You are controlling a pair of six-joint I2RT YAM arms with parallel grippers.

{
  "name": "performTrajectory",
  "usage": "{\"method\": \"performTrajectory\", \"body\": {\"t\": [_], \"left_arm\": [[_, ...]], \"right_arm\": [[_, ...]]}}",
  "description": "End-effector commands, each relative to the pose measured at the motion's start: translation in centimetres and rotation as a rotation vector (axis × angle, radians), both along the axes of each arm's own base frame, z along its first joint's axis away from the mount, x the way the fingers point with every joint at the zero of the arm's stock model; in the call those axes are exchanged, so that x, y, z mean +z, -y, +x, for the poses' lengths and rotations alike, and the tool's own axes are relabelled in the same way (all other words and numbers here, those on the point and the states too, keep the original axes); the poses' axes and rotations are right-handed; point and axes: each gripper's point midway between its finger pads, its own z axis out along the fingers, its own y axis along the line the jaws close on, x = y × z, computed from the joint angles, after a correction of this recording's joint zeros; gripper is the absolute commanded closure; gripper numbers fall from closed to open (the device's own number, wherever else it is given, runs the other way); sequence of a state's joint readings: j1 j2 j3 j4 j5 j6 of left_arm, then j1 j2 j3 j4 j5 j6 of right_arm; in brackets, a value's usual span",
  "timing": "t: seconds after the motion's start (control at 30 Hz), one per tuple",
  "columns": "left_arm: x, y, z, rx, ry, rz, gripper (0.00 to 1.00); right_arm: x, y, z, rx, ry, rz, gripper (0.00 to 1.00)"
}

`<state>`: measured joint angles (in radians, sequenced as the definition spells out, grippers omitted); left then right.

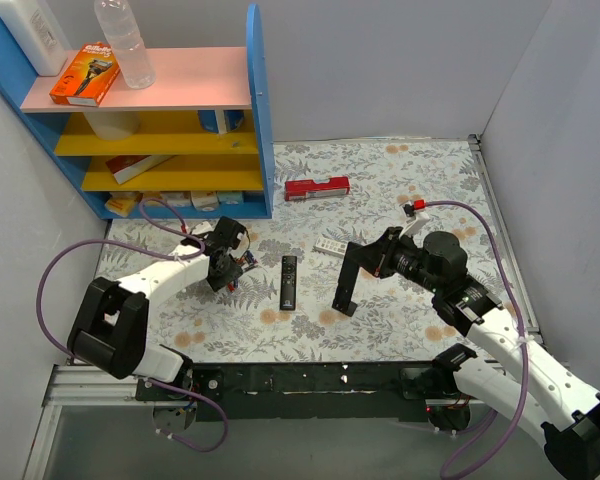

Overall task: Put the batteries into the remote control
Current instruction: Pick up the battery from the center of the board.

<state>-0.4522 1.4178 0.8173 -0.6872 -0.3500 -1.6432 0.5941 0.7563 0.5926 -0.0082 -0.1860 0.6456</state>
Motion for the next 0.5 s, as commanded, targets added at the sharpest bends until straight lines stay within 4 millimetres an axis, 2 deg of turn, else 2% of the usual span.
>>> {"method": "performTrajectory", "body": {"t": [0.0,0.17,0.47], "left_arm": [[-0.9,-0.2,-0.8,0.015,-0.021,-0.016,0.67],[-2.0,-0.7,-2.2,0.023,-0.053,-0.014,0.7],[-2.1,-0.8,-2.7,0.022,-0.053,-0.02,0.73]], "right_arm": [[1.2,0.0,0.5,0.0,0.047,0.008,0.99],[1.1,0.0,0.5,-0.001,0.047,0.01,0.99],[1.0,-0.1,0.3,0.005,0.039,0.022,0.99]]}}
